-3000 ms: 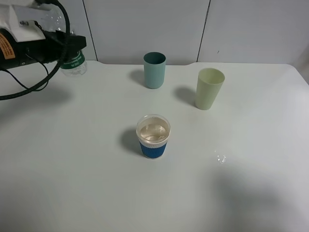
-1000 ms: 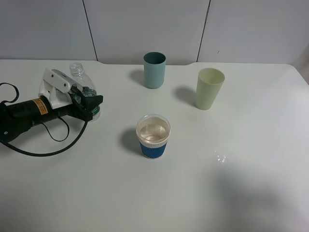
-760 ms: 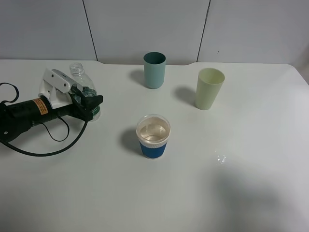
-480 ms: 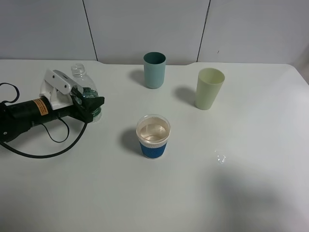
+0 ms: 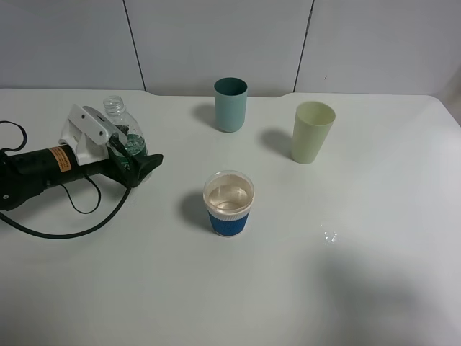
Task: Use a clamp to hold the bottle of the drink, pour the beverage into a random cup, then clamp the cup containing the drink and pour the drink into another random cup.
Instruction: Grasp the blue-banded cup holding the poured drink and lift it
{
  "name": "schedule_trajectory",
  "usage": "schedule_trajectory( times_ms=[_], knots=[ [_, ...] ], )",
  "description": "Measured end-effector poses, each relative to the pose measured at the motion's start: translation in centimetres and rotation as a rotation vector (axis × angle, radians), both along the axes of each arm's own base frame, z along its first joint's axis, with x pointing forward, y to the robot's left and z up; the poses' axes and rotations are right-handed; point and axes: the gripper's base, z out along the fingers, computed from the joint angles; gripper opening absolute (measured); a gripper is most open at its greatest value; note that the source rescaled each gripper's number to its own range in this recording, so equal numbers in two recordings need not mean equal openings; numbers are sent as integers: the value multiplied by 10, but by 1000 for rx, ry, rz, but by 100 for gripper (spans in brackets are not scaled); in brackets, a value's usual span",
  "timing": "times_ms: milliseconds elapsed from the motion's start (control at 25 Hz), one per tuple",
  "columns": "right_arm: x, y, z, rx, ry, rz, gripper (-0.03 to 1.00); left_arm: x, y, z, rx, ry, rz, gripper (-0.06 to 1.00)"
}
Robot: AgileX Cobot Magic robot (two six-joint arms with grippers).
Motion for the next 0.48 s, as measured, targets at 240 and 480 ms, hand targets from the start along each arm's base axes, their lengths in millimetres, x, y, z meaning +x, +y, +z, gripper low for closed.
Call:
schedule_trajectory(
  times_ms=[240,480],
  knots=[
    [0,0,0,0,0,0,95,-11,2,15,45,-31,6,99],
    [0,0,0,0,0,0,95,-49,9,35,62,-29,82,100]
  ],
)
